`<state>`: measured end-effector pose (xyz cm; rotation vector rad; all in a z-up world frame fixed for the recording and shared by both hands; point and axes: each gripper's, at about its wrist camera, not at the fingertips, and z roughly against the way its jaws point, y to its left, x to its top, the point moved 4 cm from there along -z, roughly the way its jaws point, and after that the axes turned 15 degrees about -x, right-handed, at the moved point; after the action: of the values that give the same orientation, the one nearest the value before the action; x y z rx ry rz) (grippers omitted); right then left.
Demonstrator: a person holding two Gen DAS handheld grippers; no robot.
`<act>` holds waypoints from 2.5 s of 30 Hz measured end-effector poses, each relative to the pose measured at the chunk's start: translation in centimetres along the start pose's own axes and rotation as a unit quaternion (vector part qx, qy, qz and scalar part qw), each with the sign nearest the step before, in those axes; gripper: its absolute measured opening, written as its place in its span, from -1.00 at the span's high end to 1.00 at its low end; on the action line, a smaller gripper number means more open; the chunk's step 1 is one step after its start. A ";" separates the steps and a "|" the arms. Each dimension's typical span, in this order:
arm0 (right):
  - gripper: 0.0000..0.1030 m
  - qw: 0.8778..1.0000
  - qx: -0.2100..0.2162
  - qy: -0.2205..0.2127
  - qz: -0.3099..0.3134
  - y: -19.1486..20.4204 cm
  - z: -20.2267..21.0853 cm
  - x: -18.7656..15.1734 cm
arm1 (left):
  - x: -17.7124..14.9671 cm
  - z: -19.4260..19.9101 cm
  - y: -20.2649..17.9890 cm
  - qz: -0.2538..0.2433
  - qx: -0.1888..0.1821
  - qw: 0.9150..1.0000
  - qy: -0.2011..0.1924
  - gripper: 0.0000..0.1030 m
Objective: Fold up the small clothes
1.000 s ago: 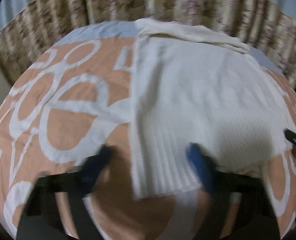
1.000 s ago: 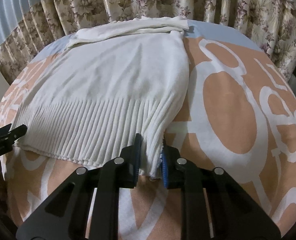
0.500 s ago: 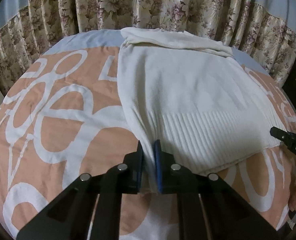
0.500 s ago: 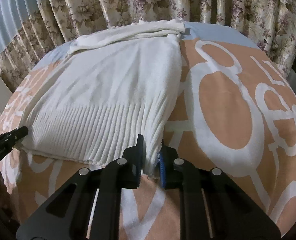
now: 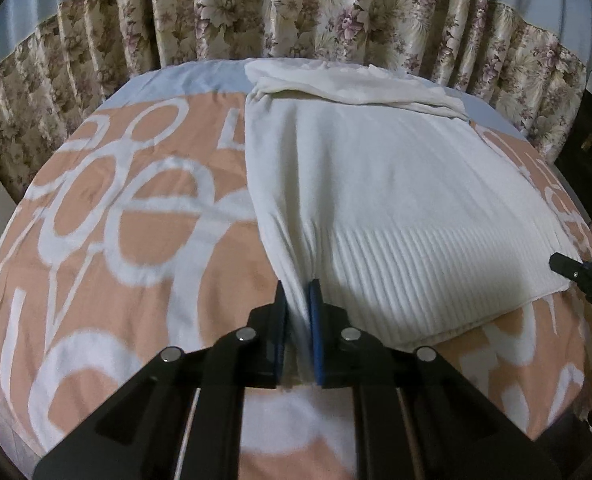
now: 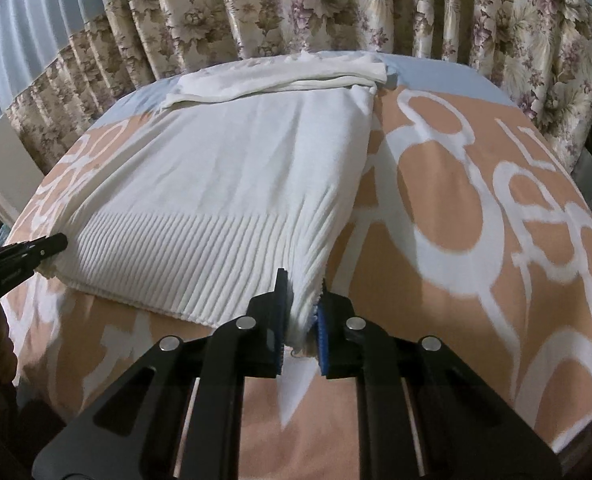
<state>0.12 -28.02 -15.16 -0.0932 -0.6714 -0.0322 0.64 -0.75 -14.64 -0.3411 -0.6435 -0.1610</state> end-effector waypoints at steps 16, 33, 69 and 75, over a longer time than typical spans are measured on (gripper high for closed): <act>0.75 0.999 0.010 -0.019 -0.030 -0.3 3.7 2.3 | 4.0 3.8 -0.4 0.033 -0.030 0.998 -0.051 0.80; 0.74 0.995 0.004 -0.086 -0.060 -1.2 -8.8 23.0 | 24.6 -8.2 4.5 0.044 -0.036 0.993 -0.100 0.79; -0.35 0.994 -0.079 -0.058 -0.051 -3.6 -19.9 34.0 | 36.3 -16.5 10.5 0.015 0.148 0.986 -0.082 -0.10; -0.52 0.992 -0.101 -0.060 -0.054 -6.8 -18.6 31.8 | 34.7 -15.0 11.6 0.018 0.159 0.984 -0.080 -0.13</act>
<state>36.15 -36.56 -9.36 -0.2542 -0.7924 -0.2007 39.34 3.17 -7.66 -0.0580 -0.8082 0.0048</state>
